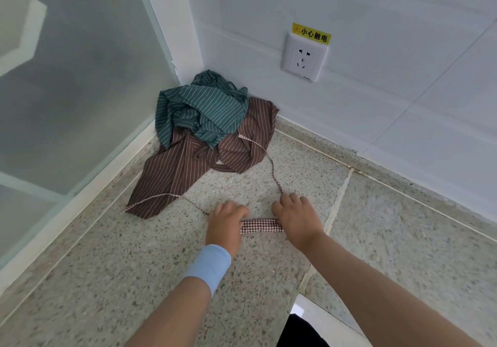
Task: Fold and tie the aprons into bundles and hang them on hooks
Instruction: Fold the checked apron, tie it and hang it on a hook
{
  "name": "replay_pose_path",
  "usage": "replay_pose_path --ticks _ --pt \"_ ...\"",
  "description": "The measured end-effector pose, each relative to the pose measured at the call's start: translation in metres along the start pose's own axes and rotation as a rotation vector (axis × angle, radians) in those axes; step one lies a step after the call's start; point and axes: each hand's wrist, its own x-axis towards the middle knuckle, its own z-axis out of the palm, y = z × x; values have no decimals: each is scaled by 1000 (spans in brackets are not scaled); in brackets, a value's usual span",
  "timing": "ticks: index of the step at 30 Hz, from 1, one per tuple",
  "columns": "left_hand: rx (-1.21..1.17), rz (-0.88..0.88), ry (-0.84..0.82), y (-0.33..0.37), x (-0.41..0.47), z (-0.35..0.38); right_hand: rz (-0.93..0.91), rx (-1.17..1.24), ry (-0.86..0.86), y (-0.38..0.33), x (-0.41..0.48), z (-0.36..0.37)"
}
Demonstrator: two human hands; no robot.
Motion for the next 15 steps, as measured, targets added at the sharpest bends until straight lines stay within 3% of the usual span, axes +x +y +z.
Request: replay_pose_path --ticks 4,11,13,15 --pt "97 252 -20 -1 -6 15 -118 36 43 -11 -5 9" --pt "209 311 -46 -1 -14 19 -121 104 120 -7 -21 29" --pt "240 303 -94 2 -4 11 -139 38 107 -7 -19 24" --pt "356 299 -255 6 9 0 -165 -34 59 -8 -13 15"
